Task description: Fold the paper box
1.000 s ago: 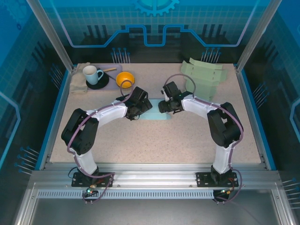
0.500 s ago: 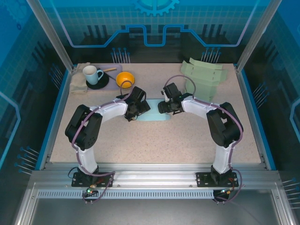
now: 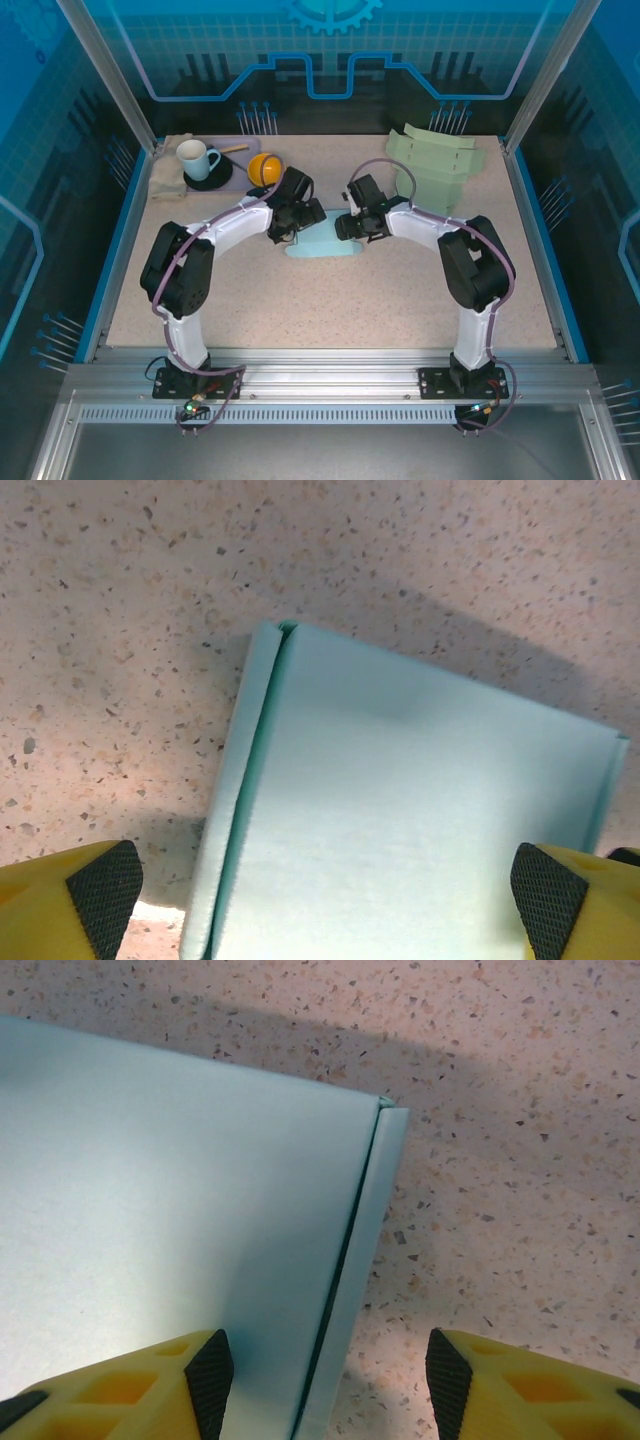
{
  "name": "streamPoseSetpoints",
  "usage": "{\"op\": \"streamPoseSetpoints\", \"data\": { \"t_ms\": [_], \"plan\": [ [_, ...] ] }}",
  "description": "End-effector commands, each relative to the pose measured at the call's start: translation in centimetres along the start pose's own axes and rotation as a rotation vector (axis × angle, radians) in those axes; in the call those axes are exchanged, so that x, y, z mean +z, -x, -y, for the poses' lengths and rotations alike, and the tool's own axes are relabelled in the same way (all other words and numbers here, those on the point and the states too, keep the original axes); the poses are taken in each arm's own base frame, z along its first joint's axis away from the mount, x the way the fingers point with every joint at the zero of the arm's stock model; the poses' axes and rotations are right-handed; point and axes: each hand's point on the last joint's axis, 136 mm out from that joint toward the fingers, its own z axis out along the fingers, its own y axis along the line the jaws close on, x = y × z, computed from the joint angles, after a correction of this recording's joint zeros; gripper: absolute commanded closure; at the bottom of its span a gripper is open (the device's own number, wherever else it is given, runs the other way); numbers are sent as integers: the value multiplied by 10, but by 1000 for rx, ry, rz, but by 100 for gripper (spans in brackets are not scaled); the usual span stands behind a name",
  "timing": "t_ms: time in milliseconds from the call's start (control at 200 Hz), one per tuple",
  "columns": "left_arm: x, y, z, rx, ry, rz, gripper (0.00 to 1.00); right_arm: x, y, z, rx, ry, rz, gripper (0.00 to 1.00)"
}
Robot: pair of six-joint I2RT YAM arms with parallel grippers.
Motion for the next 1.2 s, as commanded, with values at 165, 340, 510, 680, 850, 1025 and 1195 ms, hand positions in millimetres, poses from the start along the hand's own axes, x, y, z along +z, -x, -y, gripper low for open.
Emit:
{"op": "streamPoseSetpoints", "data": {
  "t_ms": [165, 340, 510, 680, 850, 1025, 1195],
  "plan": [
    [2, -22, 1, -198, 17, -164, 1, -1, -30, 7, 29, 6, -63, 43],
    [8, -37, 5, -195, 35, -190, 1, -1, -32, 6, 41, 16, -63, 43],
    [15, -40, -3, -151, 84, -177, 1, 0, -34, 5, 45, 22, -62, 43],
    [17, -47, -9, -159, 99, -190, 1, 0, -36, 5, 54, 27, -63, 43],
    [2, -42, -17, -163, 159, -159, 1, 1, -39, 6, 58, 19, -65, 43],
    [-15, -37, -20, -191, 181, -140, 1, 3, -43, 7, 61, 13, -69, 43],
    [-18, -37, -12, -239, 152, -145, 1, 4, -46, 5, 60, 14, -72, 43]
  ]
}}
